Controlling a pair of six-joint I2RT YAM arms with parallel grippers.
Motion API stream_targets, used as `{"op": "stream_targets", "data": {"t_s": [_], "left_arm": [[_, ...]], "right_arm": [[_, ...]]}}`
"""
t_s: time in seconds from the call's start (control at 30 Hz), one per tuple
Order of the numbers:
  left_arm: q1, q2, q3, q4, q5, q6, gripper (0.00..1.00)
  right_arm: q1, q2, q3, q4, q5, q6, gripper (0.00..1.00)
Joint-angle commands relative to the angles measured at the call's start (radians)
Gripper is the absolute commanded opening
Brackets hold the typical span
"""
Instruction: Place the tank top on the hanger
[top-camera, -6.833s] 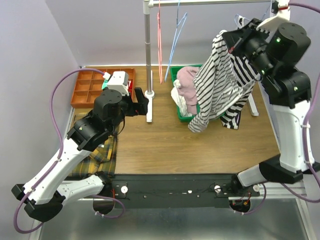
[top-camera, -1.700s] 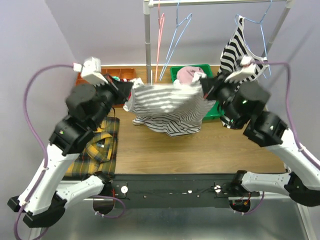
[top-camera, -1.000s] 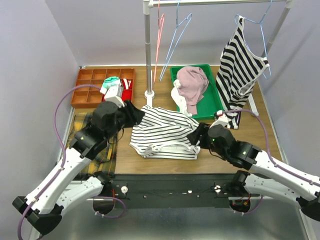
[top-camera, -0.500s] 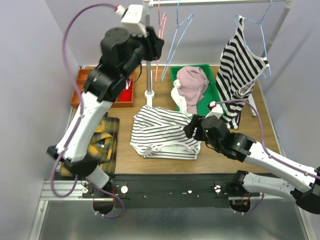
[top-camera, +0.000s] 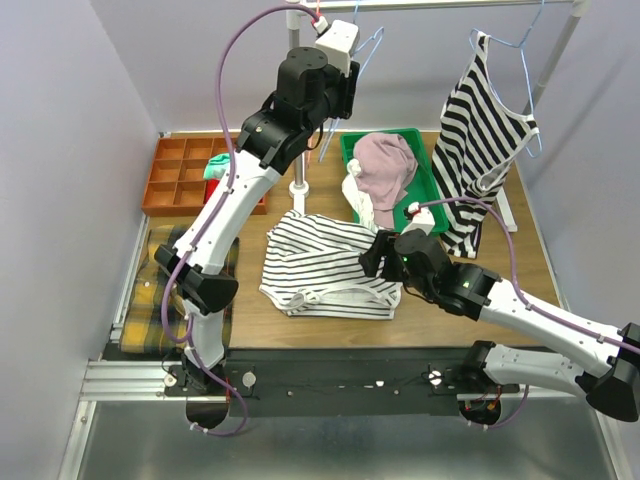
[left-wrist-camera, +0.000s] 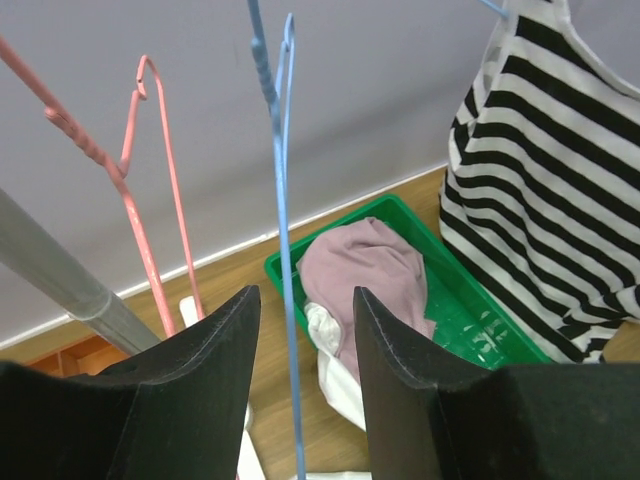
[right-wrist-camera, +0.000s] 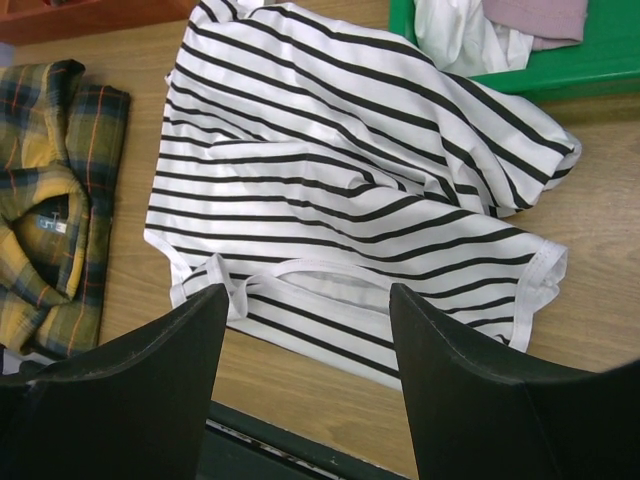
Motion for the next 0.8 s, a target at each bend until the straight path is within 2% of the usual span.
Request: {"op": "stream_targets", "data": {"t_s": [0.0,0.27,0.57,0.67,0.77], "left_arm": [[-0.005,0.028,0.007,0.023,-0.070,0.047,0.49],[-0.005,0.071,0.001,0.035,-0.075,0.061,0.43],[-0.005,0.074,-0.048,0.063,-0.076,0.043,0.31],[-0.005,0.077,-0.047,0.069,-0.076,0.037,0.24],[-0.007,0.082,-0.031,0.070,-0.076,0.032,0.10]], "right_arm": [[0.000,0.000,-0.013,0.031,-0.024,0.006,0.74],[0.000,-0.006,-0.024,0.034,-0.027,0.015,0.74],[0.000,-0.014,-0.032,0.033,-0.024,0.020,0.74],[0.000,-0.020,-0.032,0.030,-0.024,0.020,0.74],[0.000,-0.023,-0.028,0.020,-0.020,0.020,0.74]]}}
